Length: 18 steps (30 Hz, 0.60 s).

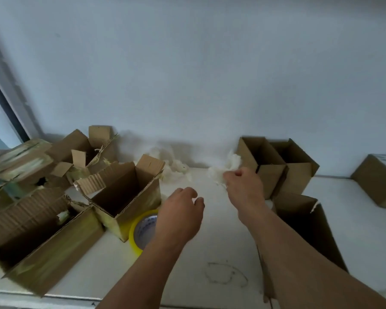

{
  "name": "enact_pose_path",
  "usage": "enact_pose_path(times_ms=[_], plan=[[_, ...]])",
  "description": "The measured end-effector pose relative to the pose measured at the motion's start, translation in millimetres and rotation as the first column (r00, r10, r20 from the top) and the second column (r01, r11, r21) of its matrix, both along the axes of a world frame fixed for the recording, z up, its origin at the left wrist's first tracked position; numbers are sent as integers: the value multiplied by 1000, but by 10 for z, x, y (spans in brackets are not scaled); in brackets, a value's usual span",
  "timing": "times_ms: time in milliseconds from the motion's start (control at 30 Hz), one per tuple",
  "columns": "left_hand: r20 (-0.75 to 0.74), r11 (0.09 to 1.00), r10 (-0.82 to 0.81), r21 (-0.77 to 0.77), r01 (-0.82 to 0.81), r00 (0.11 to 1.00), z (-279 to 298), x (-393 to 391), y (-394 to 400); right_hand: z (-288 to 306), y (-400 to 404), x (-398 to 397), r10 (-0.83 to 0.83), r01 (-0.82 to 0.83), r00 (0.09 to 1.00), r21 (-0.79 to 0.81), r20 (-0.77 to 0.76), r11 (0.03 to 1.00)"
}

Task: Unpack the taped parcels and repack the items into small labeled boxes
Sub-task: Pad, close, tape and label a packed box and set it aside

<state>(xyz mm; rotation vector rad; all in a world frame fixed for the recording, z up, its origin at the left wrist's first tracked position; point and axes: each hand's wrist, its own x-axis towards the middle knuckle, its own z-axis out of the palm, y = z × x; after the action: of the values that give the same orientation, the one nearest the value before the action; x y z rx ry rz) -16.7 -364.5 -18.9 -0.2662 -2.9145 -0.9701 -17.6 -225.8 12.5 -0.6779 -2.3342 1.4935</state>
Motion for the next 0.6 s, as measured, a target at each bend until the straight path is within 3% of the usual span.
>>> enact_pose_path(times_ms=[233,433,600], plan=[[131,958,-9,285,-29,991,177,423,250,407,414,814,0,0,1000,68,6,998],[170,957,-145,273,95,975,275,678,655,448,852,1310,-25,-47,986,413,166,909],[324,961,-229,228,159,918,248,732,893,309,972,1364,61,-218,952,525,299,823]])
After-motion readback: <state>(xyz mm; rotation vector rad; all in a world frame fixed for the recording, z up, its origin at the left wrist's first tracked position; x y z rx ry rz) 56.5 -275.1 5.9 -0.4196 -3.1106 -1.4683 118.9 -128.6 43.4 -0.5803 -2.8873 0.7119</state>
